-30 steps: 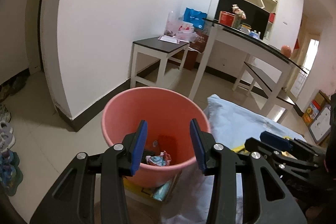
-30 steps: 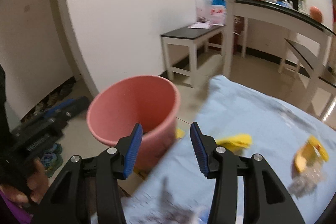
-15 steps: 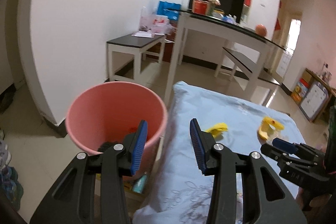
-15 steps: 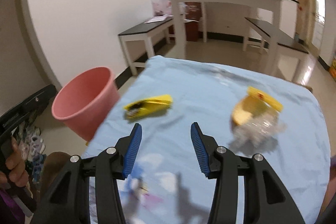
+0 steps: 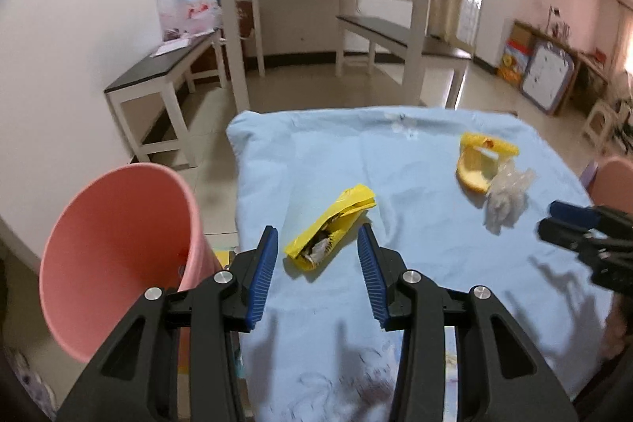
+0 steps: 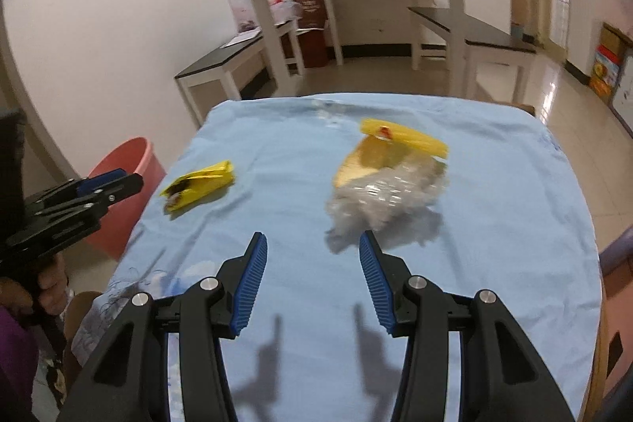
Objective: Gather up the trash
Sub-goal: 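Move the left tool back to the cloth and grasp the yellow plastic bag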
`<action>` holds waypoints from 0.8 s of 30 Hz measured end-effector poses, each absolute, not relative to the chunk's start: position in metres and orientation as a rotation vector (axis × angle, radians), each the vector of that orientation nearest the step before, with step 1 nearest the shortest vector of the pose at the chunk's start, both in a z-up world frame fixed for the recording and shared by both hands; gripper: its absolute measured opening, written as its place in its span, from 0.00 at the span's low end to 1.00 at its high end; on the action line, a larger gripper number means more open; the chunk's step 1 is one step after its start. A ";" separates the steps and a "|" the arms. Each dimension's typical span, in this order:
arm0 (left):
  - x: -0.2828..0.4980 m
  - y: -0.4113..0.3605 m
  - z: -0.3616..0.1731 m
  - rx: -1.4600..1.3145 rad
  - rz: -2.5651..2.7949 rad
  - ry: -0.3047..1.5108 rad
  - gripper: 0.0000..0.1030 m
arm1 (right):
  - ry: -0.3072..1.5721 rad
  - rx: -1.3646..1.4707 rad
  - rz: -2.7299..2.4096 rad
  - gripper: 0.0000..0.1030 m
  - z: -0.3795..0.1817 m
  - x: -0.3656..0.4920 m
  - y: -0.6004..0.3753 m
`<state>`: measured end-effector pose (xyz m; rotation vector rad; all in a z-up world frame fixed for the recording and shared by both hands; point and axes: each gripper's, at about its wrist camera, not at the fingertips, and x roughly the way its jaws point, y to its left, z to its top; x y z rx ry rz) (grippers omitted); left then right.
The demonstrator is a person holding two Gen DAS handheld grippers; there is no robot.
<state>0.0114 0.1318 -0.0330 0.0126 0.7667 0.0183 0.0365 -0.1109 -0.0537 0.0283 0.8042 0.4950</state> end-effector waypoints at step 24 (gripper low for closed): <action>0.049 0.138 -0.076 -0.039 -0.057 0.872 0.13 | 0.895 0.144 0.384 0.47 -0.065 0.054 -0.134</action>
